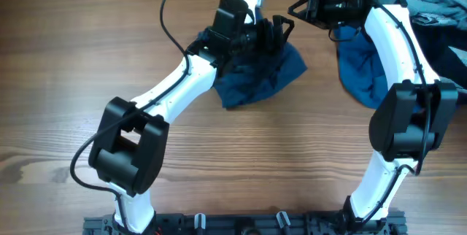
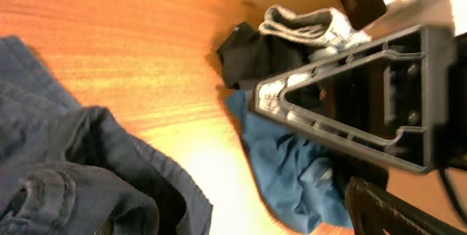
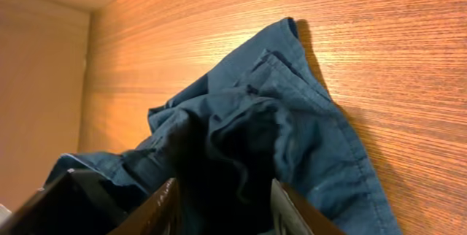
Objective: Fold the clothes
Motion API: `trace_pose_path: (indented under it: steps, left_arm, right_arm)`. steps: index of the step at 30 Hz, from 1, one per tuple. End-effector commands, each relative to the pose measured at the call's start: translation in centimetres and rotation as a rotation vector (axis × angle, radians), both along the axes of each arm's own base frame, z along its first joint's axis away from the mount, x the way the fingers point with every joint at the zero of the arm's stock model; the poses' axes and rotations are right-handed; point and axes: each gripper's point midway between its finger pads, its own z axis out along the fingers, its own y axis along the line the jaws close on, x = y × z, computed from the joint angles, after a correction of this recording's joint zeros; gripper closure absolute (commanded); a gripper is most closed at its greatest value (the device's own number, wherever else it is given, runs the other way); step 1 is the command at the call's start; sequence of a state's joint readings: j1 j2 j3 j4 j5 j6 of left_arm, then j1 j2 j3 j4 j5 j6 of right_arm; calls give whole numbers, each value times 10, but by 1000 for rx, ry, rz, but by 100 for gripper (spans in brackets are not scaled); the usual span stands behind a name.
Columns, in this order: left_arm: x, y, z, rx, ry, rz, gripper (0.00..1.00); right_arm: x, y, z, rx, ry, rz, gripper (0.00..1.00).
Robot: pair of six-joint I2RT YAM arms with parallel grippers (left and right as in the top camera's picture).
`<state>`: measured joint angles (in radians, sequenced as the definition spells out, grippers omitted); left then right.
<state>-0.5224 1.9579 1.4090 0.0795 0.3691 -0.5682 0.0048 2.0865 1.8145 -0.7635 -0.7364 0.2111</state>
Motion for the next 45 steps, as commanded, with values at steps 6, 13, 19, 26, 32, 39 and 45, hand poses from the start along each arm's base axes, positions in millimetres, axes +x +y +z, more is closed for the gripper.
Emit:
trace_pose_path:
  steps: [6,13,19,26,32,39,45]
  left_arm:
    - [16,40,138,-193,-188,-3,0]
    - [8,42,205,-249,-316,-13,0]
    - [12,29,148,-164,-164,-3,0]
    - [26,68,155,-170,-160,38,0]
    - [27,146,131,-95,10,164,0]
    - [7,183,66,157,189,255,0]
    - [-2,200,47,255,250,315,0]
  right_arm:
    - [3,-3,1,-13,-29,11,55]
    - [2,-2,2,-6,-26,16,51]
    - [-1,-2,0,-8,-16,21,51]
    - [-3,9,4,12,-35,62,48]
    - [14,30,-14,-189,-50,-59,37]
    - [37,61,-38,-250,-72,-188,44]
    - [43,62,-71,-265,-39,-183,78]
